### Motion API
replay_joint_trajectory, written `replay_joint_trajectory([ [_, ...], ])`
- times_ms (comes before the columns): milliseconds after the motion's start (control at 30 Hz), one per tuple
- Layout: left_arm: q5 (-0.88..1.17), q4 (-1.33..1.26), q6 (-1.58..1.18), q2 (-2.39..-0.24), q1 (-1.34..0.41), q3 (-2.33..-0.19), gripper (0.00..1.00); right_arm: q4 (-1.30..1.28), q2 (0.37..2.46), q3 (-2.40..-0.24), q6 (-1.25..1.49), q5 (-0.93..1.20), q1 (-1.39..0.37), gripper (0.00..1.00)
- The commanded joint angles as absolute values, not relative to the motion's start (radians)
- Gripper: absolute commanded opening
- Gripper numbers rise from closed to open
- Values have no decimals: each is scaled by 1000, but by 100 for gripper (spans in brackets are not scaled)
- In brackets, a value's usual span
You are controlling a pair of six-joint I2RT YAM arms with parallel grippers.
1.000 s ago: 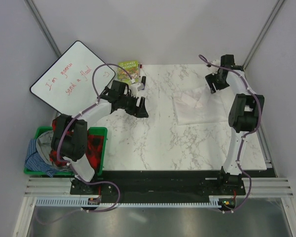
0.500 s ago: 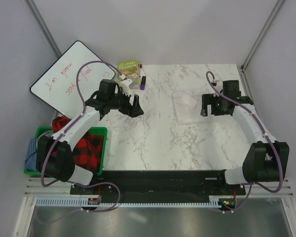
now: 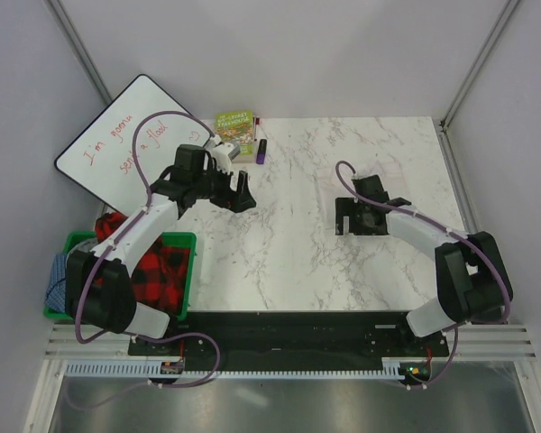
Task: Fold and stack the long sleeve shirts
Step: Neatly place the folded shirt to the corner
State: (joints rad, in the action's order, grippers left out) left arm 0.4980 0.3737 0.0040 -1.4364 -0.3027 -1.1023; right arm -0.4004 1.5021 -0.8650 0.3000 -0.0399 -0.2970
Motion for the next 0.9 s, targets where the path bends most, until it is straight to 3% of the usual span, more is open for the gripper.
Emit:
replay_joint_trajectory([
  [0,489,385,-28,-1404,-293,-1109,93,-314,1565,-885,429,-126,-333,98],
  [333,500,387,-41,-1411,-282,-1120,94,-265,1726,-982,514,-198,-342,98],
  [867,514,379,-28,-1411,-245,-1106,94,-245,1985,-1275,284,-95,-101,98],
])
